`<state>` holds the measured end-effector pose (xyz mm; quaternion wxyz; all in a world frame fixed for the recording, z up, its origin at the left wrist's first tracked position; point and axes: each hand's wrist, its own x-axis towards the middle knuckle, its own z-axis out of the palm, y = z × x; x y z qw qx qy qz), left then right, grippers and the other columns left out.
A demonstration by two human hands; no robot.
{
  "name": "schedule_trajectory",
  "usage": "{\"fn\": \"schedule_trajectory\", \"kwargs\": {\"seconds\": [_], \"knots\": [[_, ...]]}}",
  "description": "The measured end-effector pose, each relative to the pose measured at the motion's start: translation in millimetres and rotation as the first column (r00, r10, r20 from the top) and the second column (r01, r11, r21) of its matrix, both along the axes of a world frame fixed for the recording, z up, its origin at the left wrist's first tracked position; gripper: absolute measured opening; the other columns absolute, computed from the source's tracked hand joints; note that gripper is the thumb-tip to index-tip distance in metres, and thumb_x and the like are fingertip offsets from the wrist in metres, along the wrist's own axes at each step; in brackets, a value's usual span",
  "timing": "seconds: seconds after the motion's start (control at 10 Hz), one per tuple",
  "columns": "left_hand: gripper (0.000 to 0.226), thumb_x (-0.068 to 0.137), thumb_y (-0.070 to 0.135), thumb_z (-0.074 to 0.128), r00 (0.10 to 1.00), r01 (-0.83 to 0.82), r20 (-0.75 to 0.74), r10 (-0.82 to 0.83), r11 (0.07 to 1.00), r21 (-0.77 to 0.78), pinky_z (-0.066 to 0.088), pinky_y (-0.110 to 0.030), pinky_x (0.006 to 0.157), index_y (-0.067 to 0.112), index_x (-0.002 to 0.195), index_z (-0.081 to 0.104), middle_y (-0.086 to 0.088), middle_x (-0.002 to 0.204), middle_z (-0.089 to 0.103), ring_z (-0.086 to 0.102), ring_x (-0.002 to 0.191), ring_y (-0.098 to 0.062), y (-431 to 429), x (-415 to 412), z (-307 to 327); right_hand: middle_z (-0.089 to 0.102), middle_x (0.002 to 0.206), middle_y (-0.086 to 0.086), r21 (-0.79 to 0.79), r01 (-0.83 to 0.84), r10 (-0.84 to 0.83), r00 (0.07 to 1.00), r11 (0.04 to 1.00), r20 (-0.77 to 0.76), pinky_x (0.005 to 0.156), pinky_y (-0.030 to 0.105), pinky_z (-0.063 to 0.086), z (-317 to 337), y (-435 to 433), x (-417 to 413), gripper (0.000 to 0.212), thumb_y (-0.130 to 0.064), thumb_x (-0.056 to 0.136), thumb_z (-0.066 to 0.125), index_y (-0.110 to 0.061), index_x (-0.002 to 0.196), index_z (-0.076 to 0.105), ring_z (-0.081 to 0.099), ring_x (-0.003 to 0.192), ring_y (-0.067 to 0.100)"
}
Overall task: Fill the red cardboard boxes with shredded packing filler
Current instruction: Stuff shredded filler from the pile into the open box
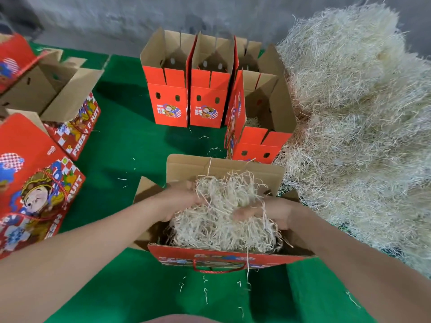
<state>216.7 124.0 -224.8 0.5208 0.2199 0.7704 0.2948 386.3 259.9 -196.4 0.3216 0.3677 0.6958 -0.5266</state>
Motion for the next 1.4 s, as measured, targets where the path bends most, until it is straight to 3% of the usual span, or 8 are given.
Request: {"fn": "schedule_trajectory", "kwargs": {"seconds": [0.2,0.4,0.6,0.8,0.9,1.0,1.2,1.4], "knots": [[0.046,0.085,0.043,0.061,0.693,0.468,-0.501,-0.519,0.852,-0.236,0.047,-0.019,0.068,0.01,0.116,0.052,0.004,0.097,0.058,0.057,0.082,-0.009,-22.3,-23.7,-2.3,0.041,0.134,-0.004,0.262,-0.158,0.112,0.977,0.952,0.182,0.101,0.015,0.034,-8.7,22.2,7.3,0.035,-0.022,0.098,0.046,-0.008,0.13,0.044,0.047,0.12,0.007],[0.064,0.093,0.03,0.051,0.724,0.603,-0.22,-0.654,0.755,-0.257,0.026,-0.029,0.11,0.015,0.147,0.02,-0.004,0.154,0.022,0.028,0.138,-0.018,8.0,-19.0,-13.8,0.033,0.144,0.01,0.133,-0.217,0.191,0.965,0.967,0.182,0.099,0.028,0.035,-31.5,23.2,-20.8,0.059,-0.013,0.089,0.06,-0.008,0.139,0.029,0.036,0.131,0.026],[0.019,0.09,0.0,0.039,0.567,0.691,-0.256,-0.783,0.622,-0.368,0.03,-0.016,0.043,0.007,0.099,0.053,-0.001,0.073,0.044,0.039,0.057,-0.011,43.3,-5.2,-45.0,0.05,0.126,0.013,0.231,-0.505,0.436,0.851,0.831,0.291,0.085,0.032,0.043,-72.5,14.9,-52.3,0.029,-0.004,0.096,0.037,0.002,0.121,0.05,0.051,0.102,0.023],[0.036,0.095,0.001,0.039,0.442,0.789,0.033,-0.897,0.371,-0.49,0.041,-0.025,0.068,-0.005,0.13,0.044,-0.019,0.117,0.054,0.05,0.089,-0.023,46.7,3.8,-93.5,0.055,0.109,0.011,0.013,-0.666,0.604,0.685,0.746,0.409,0.083,0.034,0.044,-115.9,14.2,-63.7,0.039,-0.014,0.099,0.037,0.006,0.132,0.042,0.049,0.093,0.021],[0.025,0.098,0.006,0.036,0.416,0.809,0.116,-0.902,0.309,-0.5,0.034,-0.024,0.059,-0.001,0.115,0.052,-0.006,0.075,0.043,0.044,0.073,-0.021,45.0,3.6,-107.2,0.052,0.125,0.019,0.019,-0.723,0.663,0.643,0.691,0.383,0.091,0.034,0.046,-132.3,14.5,-57.4,0.038,-0.014,0.099,0.034,0.008,0.129,0.044,0.054,0.109,0.029],[0.024,0.096,0.025,0.045,0.377,0.755,-0.056,-0.925,0.342,-0.56,0.037,-0.028,0.072,0.016,0.115,0.057,-0.004,0.096,0.057,0.043,0.088,-0.016,41.1,2.0,-107.2,0.054,0.09,0.002,0.046,-0.847,0.756,0.497,0.53,0.426,0.064,0.02,0.045,-146.3,19.7,-44.8,0.022,-0.022,0.097,0.037,-0.013,0.107,0.055,0.045,0.063,0.013],[0.03,0.096,0.008,0.039,0.249,0.816,-0.158,-0.956,0.295,-0.498,0.04,-0.037,0.071,-0.006,0.117,0.056,-0.019,0.1,0.058,0.047,0.079,-0.023,29.7,-4.1,-64.5,0.057,0.111,0.01,0.357,-0.933,0.912,0.192,0.055,0.362,0.092,0.036,0.044,-135.8,24.9,-40.3,0.04,-0.028,0.098,0.034,-0.004,0.124,0.051,0.053,0.102,0.026],[0.039,0.088,-0.001,0.051,0.087,0.824,-0.303,-0.949,0.239,-0.513,0.041,-0.027,0.059,0.008,0.126,0.05,-0.014,0.12,0.047,0.047,0.075,-0.019,15.6,5.0,-38.2,0.057,0.111,0.009,0.302,-0.922,0.805,0.365,0.243,0.467,0.06,0.029,0.046,-84.1,-0.9,-49.5,0.032,-0.019,0.094,0.05,-0.006,0.123,0.054,0.059,0.091,0.023]]}}
